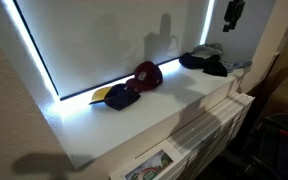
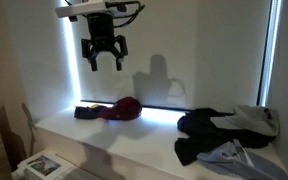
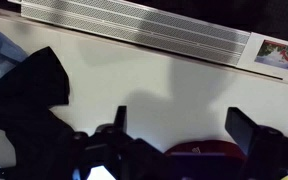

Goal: Move the grey cup to the left

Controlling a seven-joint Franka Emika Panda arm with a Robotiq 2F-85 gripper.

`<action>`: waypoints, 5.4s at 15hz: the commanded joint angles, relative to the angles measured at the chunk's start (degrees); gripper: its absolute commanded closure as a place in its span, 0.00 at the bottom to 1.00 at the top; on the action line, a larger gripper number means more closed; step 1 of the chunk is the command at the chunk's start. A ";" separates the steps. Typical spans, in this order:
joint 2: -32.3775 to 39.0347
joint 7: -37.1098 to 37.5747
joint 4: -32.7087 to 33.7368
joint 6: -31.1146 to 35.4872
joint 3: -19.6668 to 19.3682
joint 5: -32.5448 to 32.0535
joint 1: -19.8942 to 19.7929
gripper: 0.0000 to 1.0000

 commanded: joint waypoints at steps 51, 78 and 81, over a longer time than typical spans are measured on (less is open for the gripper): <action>33.57 49.28 6.61 40.27 -12.43 28.63 -24.43 0.00; 46.26 54.89 18.11 32.77 -8.66 31.62 -26.11 0.00; 50.11 56.03 20.78 32.70 -7.86 32.42 -26.84 0.00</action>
